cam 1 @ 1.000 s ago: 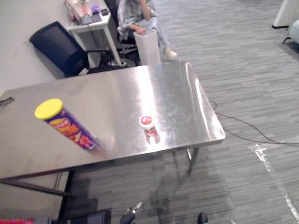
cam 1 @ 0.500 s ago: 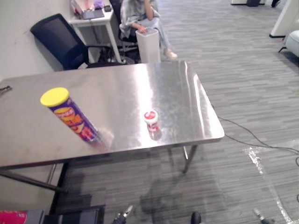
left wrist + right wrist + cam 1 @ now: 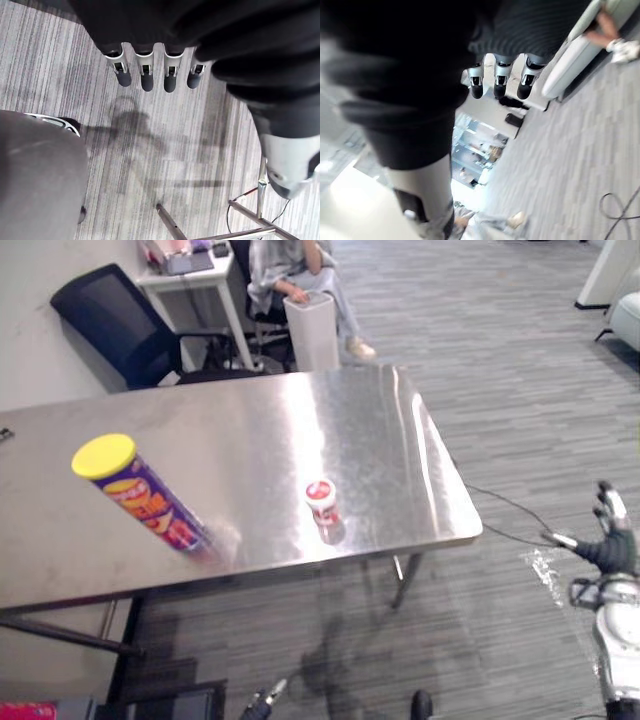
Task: Put the gum and the chips on the shelf.
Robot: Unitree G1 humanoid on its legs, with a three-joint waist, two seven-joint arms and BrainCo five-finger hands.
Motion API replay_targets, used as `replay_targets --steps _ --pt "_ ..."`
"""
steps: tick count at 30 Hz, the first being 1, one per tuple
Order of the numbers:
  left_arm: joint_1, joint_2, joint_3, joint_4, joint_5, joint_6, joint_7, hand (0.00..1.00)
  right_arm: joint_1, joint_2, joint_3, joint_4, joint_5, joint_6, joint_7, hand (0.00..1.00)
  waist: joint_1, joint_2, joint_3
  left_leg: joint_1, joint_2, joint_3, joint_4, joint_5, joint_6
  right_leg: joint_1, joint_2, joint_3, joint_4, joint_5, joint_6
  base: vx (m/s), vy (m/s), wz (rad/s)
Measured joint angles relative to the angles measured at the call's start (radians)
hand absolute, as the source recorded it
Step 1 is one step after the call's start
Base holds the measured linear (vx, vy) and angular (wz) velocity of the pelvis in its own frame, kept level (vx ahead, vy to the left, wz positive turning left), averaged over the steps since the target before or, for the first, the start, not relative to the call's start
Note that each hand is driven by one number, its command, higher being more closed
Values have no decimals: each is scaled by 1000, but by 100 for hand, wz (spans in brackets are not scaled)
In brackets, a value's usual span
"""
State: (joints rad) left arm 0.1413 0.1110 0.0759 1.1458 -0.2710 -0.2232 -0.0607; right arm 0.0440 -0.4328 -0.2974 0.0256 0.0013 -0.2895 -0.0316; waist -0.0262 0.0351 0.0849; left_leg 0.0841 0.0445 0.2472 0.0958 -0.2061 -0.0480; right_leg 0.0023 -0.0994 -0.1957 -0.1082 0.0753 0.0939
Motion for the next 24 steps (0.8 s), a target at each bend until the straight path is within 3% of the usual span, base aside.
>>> replay_targets --steps 5,12,16,18,24 --pt "31 12 -3 -10 -1 -6 -13 0 -9 -13 131 -123 41 -31 67 0 6 -20 -3 -12 -2 -16 15 6 9 5 -6 -19 0 0 0 -50 -26 12" --pt "55 16 -14 -11 -2 -4 -11 0 -65 -18 308 -134 136 -45 109 0 28 -20 -3 -14 -2 -46 19 14 15 20 -9 -47 0 1 -2 -72 -28 13" --pt "56 24 -39 -12 -3 2 -4 0 -138 22 398 -55 140 -38 118 0 37 -21 -3 -31 3 -70 4 20 17 13 -5 -75 0 3 -8 -83 -38 23" --pt "56 25 -39 -11 -2 10 1 0 -184 66 436 18 164 -19 117 0 59 -24 -5 -29 5 -69 -19 33 14 5 -3 -79 0 9 -14 -65 -34 2" --pt "57 26 -38 -11 -2 20 16 0 -254 154 512 171 177 19 103 0 68 -25 -6 -29 6 -92 -42 51 7 5 -1 -103 0 15 -18 -14 -19 9"
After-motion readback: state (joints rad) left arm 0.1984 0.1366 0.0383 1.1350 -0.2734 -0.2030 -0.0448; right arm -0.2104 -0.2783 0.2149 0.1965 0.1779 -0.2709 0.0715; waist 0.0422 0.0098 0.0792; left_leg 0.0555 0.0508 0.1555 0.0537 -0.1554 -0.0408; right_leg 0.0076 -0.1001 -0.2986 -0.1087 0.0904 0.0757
